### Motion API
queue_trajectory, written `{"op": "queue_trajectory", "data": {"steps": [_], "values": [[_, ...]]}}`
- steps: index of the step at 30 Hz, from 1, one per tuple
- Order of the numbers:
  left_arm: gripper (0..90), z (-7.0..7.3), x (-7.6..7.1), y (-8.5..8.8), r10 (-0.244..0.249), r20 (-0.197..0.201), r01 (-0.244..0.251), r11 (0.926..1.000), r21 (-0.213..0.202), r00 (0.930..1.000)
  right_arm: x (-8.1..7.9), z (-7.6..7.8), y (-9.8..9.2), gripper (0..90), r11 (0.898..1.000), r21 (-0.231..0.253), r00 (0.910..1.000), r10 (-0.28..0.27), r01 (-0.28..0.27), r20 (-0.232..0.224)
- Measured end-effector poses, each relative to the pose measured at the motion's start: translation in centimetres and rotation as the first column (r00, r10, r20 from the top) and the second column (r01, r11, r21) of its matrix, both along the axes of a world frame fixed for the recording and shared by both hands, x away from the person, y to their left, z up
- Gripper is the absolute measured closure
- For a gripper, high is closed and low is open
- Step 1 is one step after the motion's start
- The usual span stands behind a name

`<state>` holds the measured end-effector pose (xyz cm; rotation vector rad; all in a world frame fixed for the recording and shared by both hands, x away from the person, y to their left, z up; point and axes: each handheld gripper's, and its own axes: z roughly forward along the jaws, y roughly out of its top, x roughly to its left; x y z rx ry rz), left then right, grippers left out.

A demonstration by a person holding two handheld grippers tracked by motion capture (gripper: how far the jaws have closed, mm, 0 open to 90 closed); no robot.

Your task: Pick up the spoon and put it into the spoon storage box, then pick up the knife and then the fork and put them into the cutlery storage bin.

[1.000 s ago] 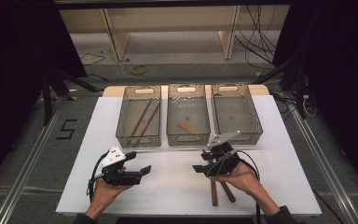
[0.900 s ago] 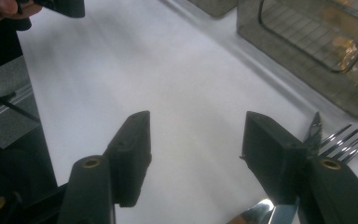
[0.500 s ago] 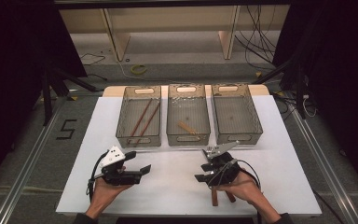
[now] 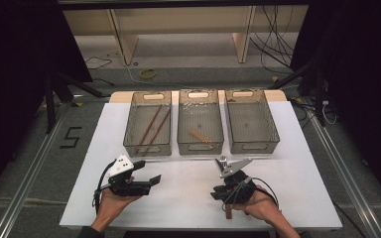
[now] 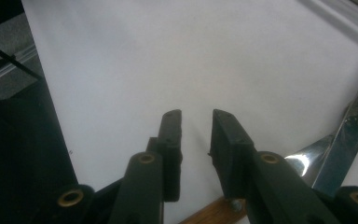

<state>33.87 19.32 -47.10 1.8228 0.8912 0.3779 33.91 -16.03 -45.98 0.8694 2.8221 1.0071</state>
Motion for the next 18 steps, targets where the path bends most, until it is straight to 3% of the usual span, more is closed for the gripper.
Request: {"op": "queue_trajectory", "data": {"steps": [11,18], "values": [[17.4,0.0,0.0,0.0,0.001,-0.003,-0.001,1.0000,-0.001,1.0000,-0.8,-0.7,-0.2,88.3,0.999,-0.045,0.9995,0.030,-0.030,-0.008],[17.4,0.0,0.0,0.1,0.006,-0.003,-0.006,1.0000,0.004,1.0000,-1.5,-1.0,-0.2,90.0,0.996,-0.072,0.9977,0.060,-0.062,-0.030]]}}
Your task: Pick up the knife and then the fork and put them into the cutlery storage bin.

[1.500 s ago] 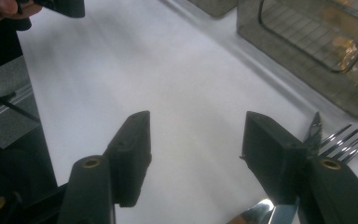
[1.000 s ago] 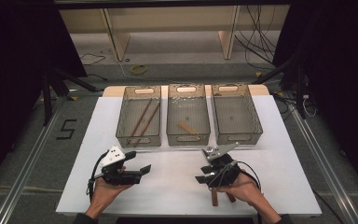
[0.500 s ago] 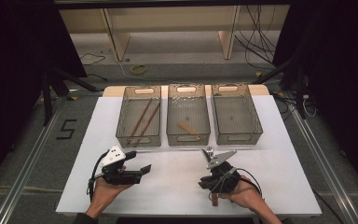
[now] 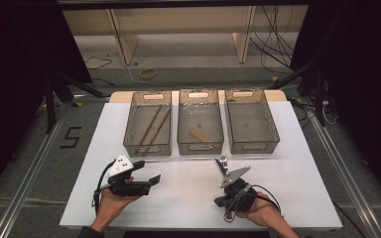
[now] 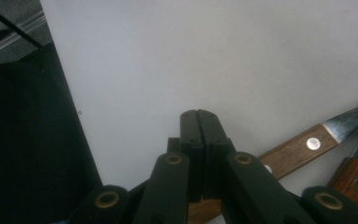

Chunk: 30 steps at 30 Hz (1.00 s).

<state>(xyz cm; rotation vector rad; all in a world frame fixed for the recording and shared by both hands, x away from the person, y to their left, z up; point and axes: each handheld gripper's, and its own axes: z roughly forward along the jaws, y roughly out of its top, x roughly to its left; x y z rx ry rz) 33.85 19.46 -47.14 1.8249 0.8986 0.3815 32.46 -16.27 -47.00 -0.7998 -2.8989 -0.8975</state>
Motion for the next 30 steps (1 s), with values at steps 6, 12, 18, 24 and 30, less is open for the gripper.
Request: {"op": "queue_trajectory", "data": {"steps": [6,12,18,24,30], "values": [[17.4,0.0,0.0,0.0,-0.003,0.000,0.003,1.0000,0.002,1.0000,-0.4,-0.5,-0.1,90.0,0.999,-0.048,0.9999,0.011,-0.012,-0.012],[17.4,0.0,0.0,-0.1,-0.005,0.000,0.005,1.0000,0.005,1.0000,-0.8,-0.4,-0.6,90.0,0.998,-0.059,0.9998,0.008,-0.009,-0.018],[17.4,0.0,-0.1,-0.1,-0.006,0.001,0.006,1.0000,0.004,1.0000,-1.0,-0.3,-1.6,90.0,0.997,-0.073,0.9998,-0.006,0.005,-0.018],[17.4,0.0,-0.1,-0.1,-0.006,0.001,0.006,1.0000,0.003,1.0000,-1.0,-0.1,-3.1,90.0,0.995,-0.099,0.9996,-0.026,0.025,-0.013],[17.4,0.0,-0.1,-0.1,-0.010,0.001,0.010,0.9999,0.007,1.0000,-0.7,0.2,-5.1,90.0,0.989,-0.132,0.9975,-0.069,0.067,-0.013]]}}
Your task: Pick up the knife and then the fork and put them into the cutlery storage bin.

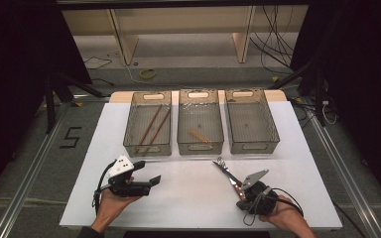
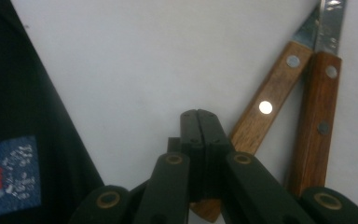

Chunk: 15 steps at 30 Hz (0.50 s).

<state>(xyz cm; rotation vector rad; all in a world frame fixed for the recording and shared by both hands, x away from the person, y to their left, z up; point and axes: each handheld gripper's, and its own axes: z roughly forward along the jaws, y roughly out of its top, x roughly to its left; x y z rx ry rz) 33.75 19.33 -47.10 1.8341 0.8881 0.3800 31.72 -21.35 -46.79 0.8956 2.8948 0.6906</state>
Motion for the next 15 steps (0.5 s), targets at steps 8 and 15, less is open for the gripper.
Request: {"op": "queue_trajectory", "data": {"steps": [8,15], "values": [[17.4,0.0,0.0,-0.1,0.001,0.002,-0.001,1.0000,-0.002,1.0000,1.0,0.3,-2.3,90.0,0.997,-0.034,0.9978,-0.065,0.066,0.011],[17.4,-0.1,0.0,-0.1,0.001,0.003,-0.001,1.0000,0.000,1.0000,1.4,0.6,-2.8,90.0,0.996,-0.050,0.9967,-0.078,0.079,0.022]]}}
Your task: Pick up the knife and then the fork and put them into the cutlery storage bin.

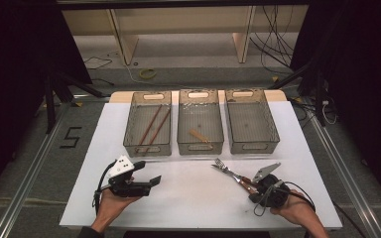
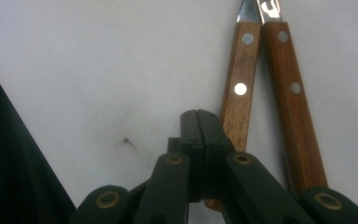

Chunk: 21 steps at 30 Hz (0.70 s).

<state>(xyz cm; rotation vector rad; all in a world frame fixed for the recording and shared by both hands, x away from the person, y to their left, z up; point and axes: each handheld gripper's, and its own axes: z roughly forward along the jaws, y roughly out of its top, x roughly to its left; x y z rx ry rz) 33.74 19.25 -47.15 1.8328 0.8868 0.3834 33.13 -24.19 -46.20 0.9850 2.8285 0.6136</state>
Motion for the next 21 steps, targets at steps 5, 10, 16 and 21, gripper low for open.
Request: {"op": "queue_trajectory", "data": {"steps": [5,10,16,21], "values": [[17.4,0.0,0.0,0.0,-0.002,-0.001,0.002,1.0000,0.004,1.0000,0.5,1.9,-0.3,78.7,1.000,0.027,0.9986,-0.005,0.004,0.053],[17.4,-0.1,0.0,0.0,-0.001,-0.002,0.001,1.0000,0.005,1.0000,2.0,2.9,-0.5,62.1,1.000,0.009,0.9971,-0.027,0.026,0.072],[17.3,-0.1,0.0,0.0,0.000,-0.002,0.000,1.0000,0.004,1.0000,3.6,2.5,-0.4,52.3,0.999,-0.021,0.9985,-0.034,0.035,0.042],[17.3,-0.1,0.0,0.0,0.000,-0.001,0.000,1.0000,0.002,1.0000,4.8,1.9,-0.4,46.9,0.998,-0.047,0.9988,-0.047,0.047,0.012]]}}
